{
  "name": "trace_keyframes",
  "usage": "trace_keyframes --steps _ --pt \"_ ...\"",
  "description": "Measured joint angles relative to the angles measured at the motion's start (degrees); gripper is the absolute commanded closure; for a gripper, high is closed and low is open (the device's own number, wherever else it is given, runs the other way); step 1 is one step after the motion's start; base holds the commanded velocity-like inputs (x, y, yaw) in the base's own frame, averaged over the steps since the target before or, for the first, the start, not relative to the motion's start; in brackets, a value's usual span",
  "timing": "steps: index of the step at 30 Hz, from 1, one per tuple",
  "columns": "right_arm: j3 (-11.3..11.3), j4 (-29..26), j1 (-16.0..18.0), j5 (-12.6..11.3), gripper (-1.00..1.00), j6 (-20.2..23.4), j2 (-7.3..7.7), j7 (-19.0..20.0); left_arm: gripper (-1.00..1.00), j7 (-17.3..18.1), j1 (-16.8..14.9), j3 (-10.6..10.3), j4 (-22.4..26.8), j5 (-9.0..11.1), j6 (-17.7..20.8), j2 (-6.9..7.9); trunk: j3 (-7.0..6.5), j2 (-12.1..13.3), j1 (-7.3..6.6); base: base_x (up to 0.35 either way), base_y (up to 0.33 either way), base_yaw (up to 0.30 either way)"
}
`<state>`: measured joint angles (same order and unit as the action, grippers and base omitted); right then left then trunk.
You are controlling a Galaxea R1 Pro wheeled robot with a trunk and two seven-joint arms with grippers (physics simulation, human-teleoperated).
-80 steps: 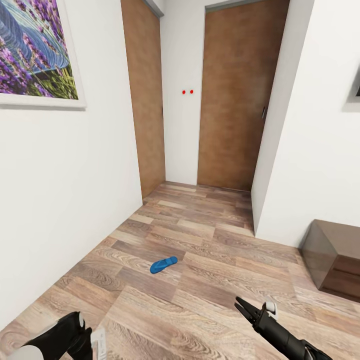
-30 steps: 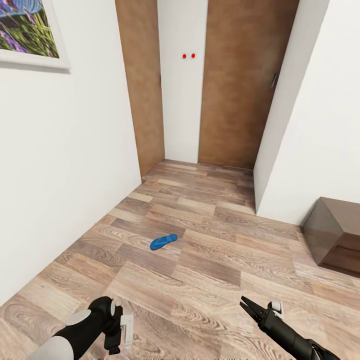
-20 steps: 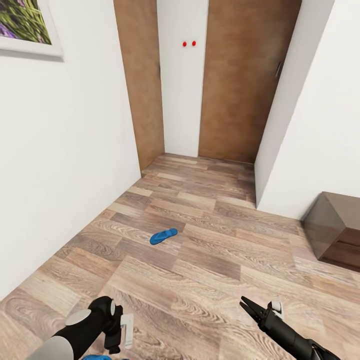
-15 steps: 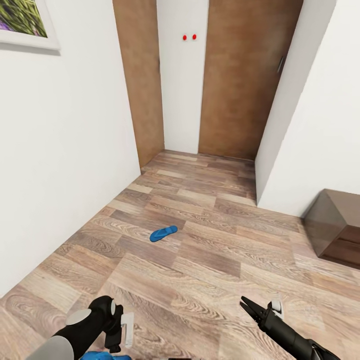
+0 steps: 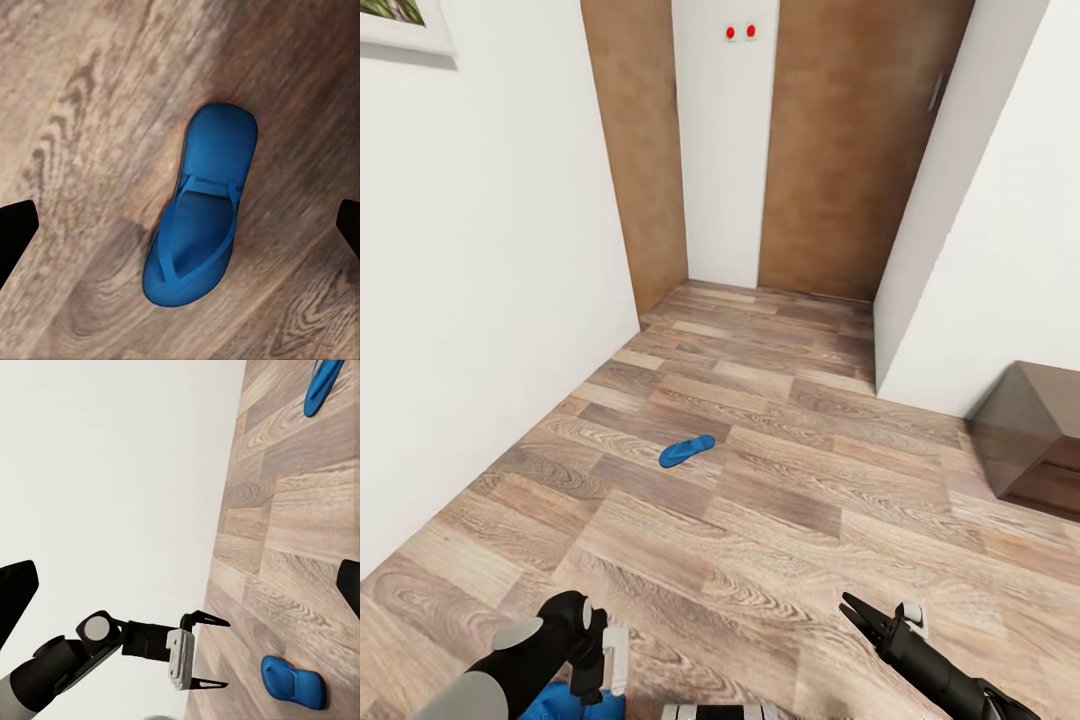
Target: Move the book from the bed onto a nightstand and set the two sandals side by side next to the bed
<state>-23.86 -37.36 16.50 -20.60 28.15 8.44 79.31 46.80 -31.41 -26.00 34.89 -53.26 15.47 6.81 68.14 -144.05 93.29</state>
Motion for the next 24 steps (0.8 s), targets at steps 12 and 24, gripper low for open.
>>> trace_keyframes --steps 12,24 --pt "0.0 0.0 0.0 0.01 -1.0 -0.06 0.0 0.0 -1.0 -0.05 -0.02 0.24 0.59 -0.01 0.02 0.38 2.66 -0.16 0.31 0.0 0.0 0.0" --pt "0.0 0.0 0.0 0.06 -1.0 -0.08 0.0 0.0 -1.0 -0.06 -0.03 0.41 2.73 0.28 0.07 1.22 4.22 -0.26 0.49 0.0 0.0 0.0"
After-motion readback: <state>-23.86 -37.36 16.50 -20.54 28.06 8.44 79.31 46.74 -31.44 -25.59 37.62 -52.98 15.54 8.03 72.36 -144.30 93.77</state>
